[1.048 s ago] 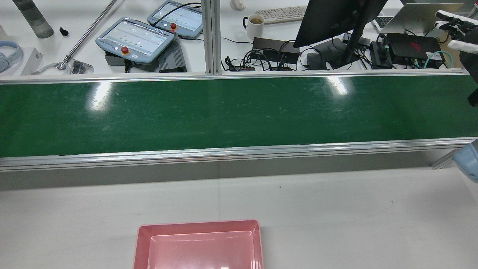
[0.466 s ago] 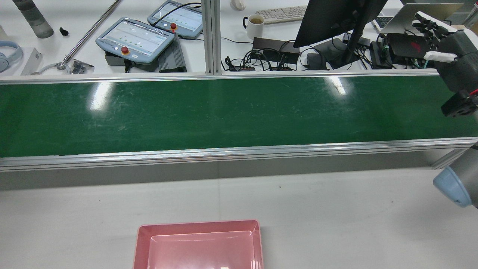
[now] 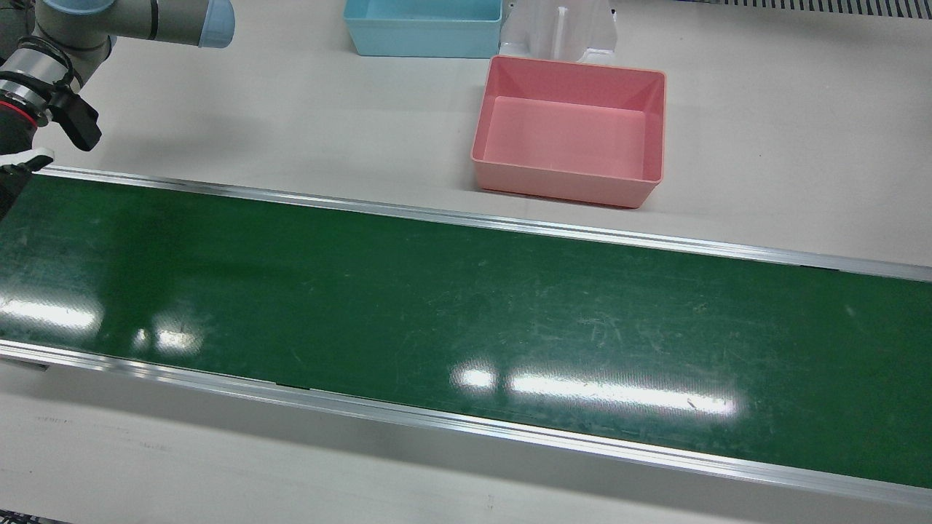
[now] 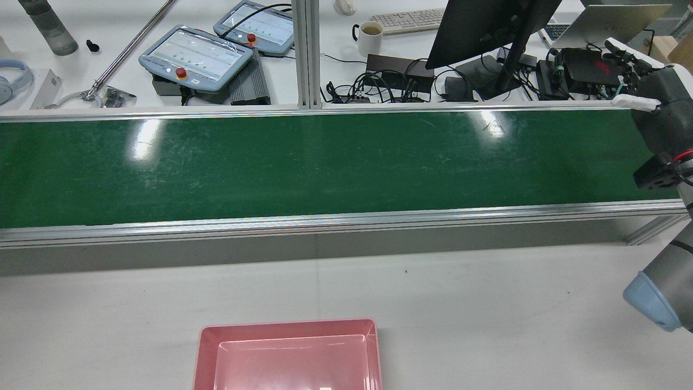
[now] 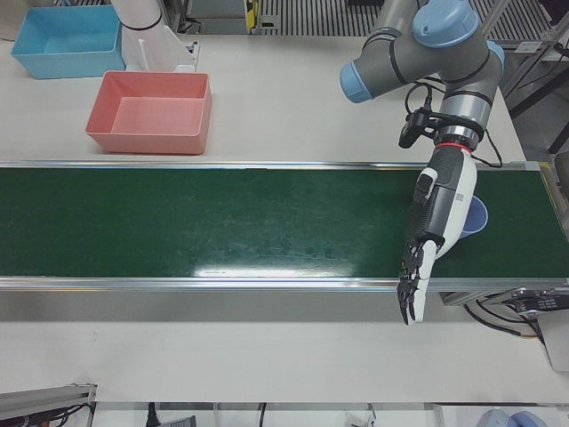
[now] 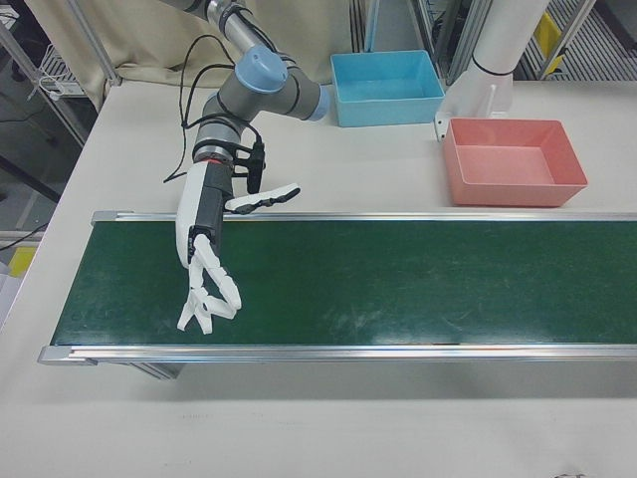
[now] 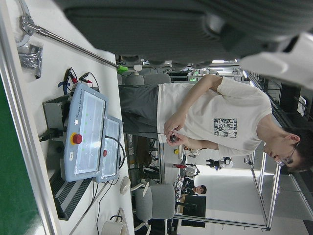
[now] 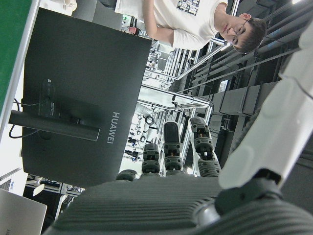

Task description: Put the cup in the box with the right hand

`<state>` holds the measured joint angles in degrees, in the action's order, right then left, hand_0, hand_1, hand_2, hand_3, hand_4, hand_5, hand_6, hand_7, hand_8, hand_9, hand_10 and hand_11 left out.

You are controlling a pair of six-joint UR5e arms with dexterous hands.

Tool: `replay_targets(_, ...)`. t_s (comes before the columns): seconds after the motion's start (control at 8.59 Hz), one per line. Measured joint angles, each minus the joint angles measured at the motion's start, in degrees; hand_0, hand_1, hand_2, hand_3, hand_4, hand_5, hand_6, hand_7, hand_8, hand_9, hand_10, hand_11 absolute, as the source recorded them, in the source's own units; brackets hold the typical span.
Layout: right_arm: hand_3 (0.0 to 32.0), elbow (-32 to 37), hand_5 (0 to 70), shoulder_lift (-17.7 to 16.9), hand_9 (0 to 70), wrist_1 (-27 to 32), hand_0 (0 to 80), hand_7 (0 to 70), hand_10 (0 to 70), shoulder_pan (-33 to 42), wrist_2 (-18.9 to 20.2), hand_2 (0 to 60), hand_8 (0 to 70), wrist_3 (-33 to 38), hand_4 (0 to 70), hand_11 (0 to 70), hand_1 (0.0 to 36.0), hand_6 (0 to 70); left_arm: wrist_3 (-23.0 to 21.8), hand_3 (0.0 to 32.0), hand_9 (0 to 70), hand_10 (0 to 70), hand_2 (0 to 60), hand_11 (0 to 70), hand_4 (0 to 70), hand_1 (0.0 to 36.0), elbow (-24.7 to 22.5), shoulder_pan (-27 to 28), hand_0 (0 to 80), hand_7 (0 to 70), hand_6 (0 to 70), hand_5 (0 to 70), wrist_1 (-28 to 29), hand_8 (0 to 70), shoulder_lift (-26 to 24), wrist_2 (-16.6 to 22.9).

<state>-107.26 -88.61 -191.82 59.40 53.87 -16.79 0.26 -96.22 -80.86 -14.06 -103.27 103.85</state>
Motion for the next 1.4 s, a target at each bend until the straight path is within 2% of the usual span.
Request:
replay_targets(0.23,0.0,-0.2,3.6,-0.6,17.7,0.0,47.5,40.8,0.0,-0.4,-0.8,0.0,7.3,0.4,10.1,0.0,3.6,9.1,0.0,0.0,0.0,0.0,0.0,0.0,0.0,0.0,0.0,0.0,0.0,0.0,0.0,0.0,0.0,0.0,0.0,0.0)
replay_targets(0.35,0.0,-0.2,3.4,-0.8,18.1,0.0,46.7,40.5,0.0,-0.5,-0.8,0.0,7.8,0.6,7.9,0.0,2.0,9.1,0.0,0.0,0.0,0.0,0.0,0.0,0.0,0.0,0.0,0.0,0.0,0.0,0.0,0.0,0.0,0.0,0.0,0.0)
replay_targets(0.58,0.0,-0.1,2.9,-1.0,20.1,0.1,45.0,44.2,0.0,-0.4,-0.6,0.0,8.8,0.7,9.6,0.0,0.0,9.7,0.0,0.0,0.0,0.0,0.0,0.0,0.0,0.0,0.0,0.0,0.0,0.0,0.0,0.0,0.1,0.0,0.1,0.0)
replay_targets(0.93,0.0,0.0,2.4,-1.9,19.8,0.2,43.0,46.2,0.0,0.3,0.0,0.0,8.1,0.4,11.1,0.0,0.0,9.9,0.0,0.0,0.0,0.0,0.0,0.0,0.0,0.0,0.1,0.0,0.0,0.0,0.0,0.0,0.2,0.0,0.1,0.0)
replay_targets(1.05,0.0,-0.1,2.4,-1.9,20.6,0.1,43.9,48.4,0.0,0.5,0.1,0.0,8.3,0.2,14.4,0.0,0.1,10.3,0.0,0.0,0.0,0.0,0.0,0.0,0.0,0.0,0.0,0.0,0.0,0.0,0.0,0.0,0.1,0.0,0.1,0.0)
replay_targets(1.16,0.0,-0.7,2.5,-1.9,20.7,-0.3,45.3,49.0,0.0,1.1,0.3,0.0,8.5,0.0,16.1,0.0,1.0,10.4,0.0,0.0,0.0,0.0,0.0,0.0,0.0,0.0,0.0,0.0,0.0,0.0,0.0,0.0,0.1,0.0,0.1,0.0)
replay_targets(1.28,0.0,-1.7,3.2,-1.9,19.2,-0.7,46.9,45.9,0.0,2.2,1.1,0.0,7.6,-0.2,14.4,0.0,3.8,9.9,0.0,0.0,0.0,0.0,0.0,0.0,0.0,0.0,0.0,0.0,0.0,0.0,0.0,0.0,0.1,0.0,0.1,0.0)
replay_targets(1.4,0.0,-2.7,3.6,-1.9,19.6,-0.9,47.9,46.7,0.0,3.8,2.1,0.0,7.8,-0.4,15.5,0.0,5.3,10.2,0.0,0.0,0.0,0.0,0.0,0.0,0.0,0.0,-0.1,0.0,0.0,0.0,0.0,0.0,0.1,0.0,0.1,0.0)
